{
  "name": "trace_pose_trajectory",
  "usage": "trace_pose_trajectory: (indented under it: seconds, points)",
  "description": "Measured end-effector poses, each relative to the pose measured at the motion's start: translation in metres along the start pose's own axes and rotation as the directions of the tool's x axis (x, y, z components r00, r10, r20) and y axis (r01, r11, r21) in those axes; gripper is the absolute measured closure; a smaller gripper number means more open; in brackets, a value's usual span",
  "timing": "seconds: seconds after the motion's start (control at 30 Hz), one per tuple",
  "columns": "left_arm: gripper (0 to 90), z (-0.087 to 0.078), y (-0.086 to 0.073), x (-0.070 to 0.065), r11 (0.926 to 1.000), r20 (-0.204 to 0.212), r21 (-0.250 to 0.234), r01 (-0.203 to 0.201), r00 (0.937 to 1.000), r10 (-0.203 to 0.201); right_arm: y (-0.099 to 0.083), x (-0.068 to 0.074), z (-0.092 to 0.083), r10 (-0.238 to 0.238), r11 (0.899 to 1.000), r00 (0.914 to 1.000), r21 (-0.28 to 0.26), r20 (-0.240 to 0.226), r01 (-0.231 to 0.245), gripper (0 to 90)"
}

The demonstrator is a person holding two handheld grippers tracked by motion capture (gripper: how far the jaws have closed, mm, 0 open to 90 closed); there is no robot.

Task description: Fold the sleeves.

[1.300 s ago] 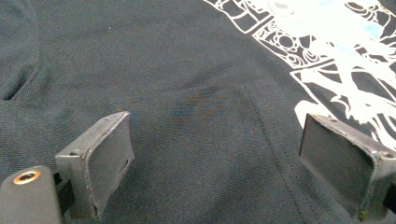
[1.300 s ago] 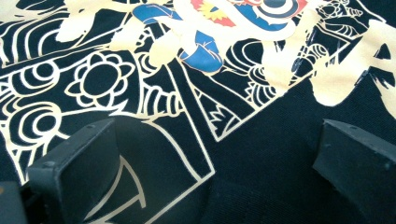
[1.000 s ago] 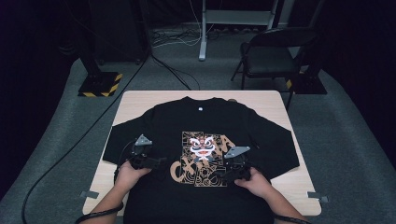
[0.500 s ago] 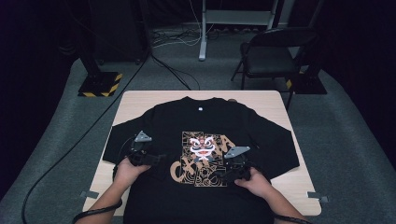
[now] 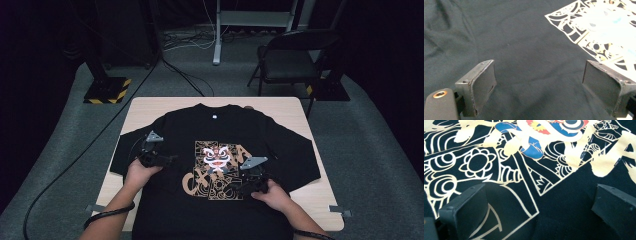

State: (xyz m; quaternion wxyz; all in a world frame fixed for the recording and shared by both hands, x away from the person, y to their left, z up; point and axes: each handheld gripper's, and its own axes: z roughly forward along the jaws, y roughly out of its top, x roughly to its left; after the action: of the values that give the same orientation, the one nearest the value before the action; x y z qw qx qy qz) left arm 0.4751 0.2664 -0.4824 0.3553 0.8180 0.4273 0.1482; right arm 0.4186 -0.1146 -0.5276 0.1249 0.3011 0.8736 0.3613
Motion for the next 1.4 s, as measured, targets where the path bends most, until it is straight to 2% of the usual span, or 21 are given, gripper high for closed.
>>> trace_pose_trajectory:
  seconds: [0.07, 0.17, 0.23, 0.33, 0.53, 0.63, 0.8, 0.9, 0.93, 0.97, 1.17, 1.27, 1.4]
  points:
    - [11.3, 0.004, 0.001, 0.003, 1.0, -0.021, 0.001, -0.007, 0.9998, 0.007, 0.0, 0.0, 0.0, 0.0, 1.0, 1.0, 0.0, 0.0, 0.0, 0.0]
    - [11.6, 0.009, -0.001, 0.009, 0.9999, -0.036, -0.007, 0.013, 0.9993, -0.013, 0.0, 0.0, 0.0, 0.0, 1.0, 1.0, 0.0, 0.0, 0.0, 0.0]
    - [11.7, 0.011, -0.002, 0.011, 0.9995, -0.032, -0.012, 0.028, 0.9991, -0.028, 0.0, 0.0, 0.0, 0.0, 1.0, 1.0, 0.0, 0.0, 0.0, 0.0]
    - [11.7, 0.014, -0.006, 0.012, 0.9995, -0.027, -0.009, 0.029, 0.9992, -0.029, 0.0, 0.0, 0.0, 0.0, 1.0, 1.0, 0.0, 0.0, 0.0, 0.0]
    - [11.8, 0.017, -0.01, 0.015, 0.9999, -0.038, -0.001, 0.013, 0.9992, -0.013, 0.0, 0.0, 0.0, 0.0, 1.0, 1.0, 0.0, 0.0, 0.0, 0.0]
    - [12.1, 0.018, -0.012, 0.017, 0.9997, -0.039, -0.009, 0.023, 0.999, -0.023, 0.0, 0.0, 0.0, 0.001, 1.0, 1.0, 0.0, 0.0, -0.001, 0.0]
    - [12.4, 0.01, -0.012, 0.022, 0.9998, -0.068, -0.016, -0.015, 0.9976, 0.014, 0.0, 0.0, 0.0, 0.0, 1.0, 1.0, 0.0, 0.0, 0.0, 0.0]
    - [12.8, 0.0, -0.013, 0.033, 0.9964, -0.061, -0.063, 0.056, 0.9963, -0.06, 0.0, 0.0, 0.0, 0.0, 1.0, 1.0, 0.0, 0.0, 0.0, 0.0]
    - [12.8, 0.0, -0.013, 0.033, 0.9964, -0.061, -0.063, 0.056, 0.9963, -0.06, 0.0, 0.0, 0.0, 0.0, 1.0, 1.0, 0.0, 0.0, 0.0, 0.0]
    - [13.0, -0.004, -0.016, 0.039, 0.9947, -0.069, -0.072, 0.074, 0.9944, -0.079, 0.0, 0.0, 0.0, -0.001, 1.0, 1.0, 0.0, 0.0, 0.001, 0.0]
    - [14.2, -0.01, -0.028, 0.05, 0.9939, -0.113, -0.054, 0.096, 0.9884, -0.101, 0.0, 0.0, 0.0, 0.001, 1.0, 1.0, 0.0, 0.001, -0.001, 0.0]
    - [14.5, -0.011, -0.031, 0.053, 0.9926, -0.118, -0.053, 0.109, 0.9864, -0.115, 0.0, 0.0, 0.0, 0.0, 1.0, 1.0, 0.0, 0.001, 0.0, 0.0]
    - [14.7, -0.017, -0.035, 0.061, 0.9875, -0.142, -0.067, 0.143, 0.9784, -0.151, 0.0, 0.0, 0.0, 0.001, 1.0, 1.0, 0.0, 0.001, -0.001, 0.0]
